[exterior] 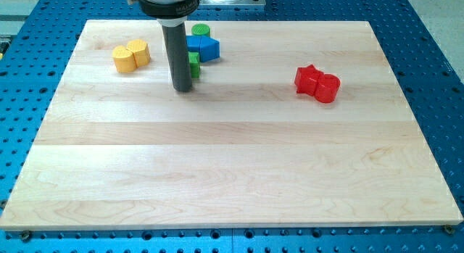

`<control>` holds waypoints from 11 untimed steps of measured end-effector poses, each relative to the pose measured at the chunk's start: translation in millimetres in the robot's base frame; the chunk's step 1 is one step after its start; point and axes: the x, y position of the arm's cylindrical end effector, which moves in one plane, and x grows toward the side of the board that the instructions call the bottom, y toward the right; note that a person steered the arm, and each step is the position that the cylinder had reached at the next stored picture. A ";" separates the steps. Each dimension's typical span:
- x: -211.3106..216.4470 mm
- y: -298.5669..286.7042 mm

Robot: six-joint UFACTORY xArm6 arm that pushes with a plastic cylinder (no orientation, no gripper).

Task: Slide the yellow blocks to the left of the blue blocks

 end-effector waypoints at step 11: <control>-122.4 -59.4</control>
